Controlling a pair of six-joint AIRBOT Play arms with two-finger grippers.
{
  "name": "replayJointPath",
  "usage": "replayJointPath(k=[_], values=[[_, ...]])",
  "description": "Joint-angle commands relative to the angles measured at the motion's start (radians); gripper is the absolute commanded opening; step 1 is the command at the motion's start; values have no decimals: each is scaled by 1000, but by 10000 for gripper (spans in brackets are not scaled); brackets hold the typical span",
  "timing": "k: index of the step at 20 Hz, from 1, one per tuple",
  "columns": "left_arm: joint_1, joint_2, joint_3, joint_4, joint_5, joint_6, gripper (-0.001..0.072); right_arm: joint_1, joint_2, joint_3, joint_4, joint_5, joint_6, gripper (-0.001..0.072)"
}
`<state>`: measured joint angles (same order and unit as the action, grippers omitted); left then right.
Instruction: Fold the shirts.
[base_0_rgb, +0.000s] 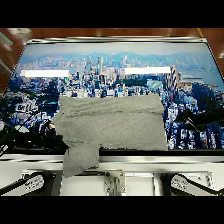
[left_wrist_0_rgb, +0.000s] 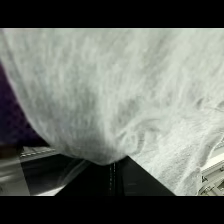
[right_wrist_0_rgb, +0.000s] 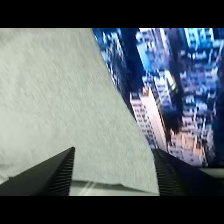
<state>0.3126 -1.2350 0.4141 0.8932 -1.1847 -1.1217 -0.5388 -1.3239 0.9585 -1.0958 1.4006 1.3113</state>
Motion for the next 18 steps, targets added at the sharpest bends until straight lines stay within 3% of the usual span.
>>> replayJointPath(k=[1, 8, 10, 18], values=[[-5, -1, 0, -13, -55, 12, 37, 0, 0, -98, -11, 95, -72, 673], [-5, -1, 0, -13, -72, 15, 37, 0, 0, -290, -18, -17, -82, 664], [-5, -1, 0, -12, -73, 23, 37, 1, 0, -310, -31, -40, -56, 595], [-5, -1, 0, -13, -73, 23, 38, 1, 0, -404, 5, -99, -58, 596]])
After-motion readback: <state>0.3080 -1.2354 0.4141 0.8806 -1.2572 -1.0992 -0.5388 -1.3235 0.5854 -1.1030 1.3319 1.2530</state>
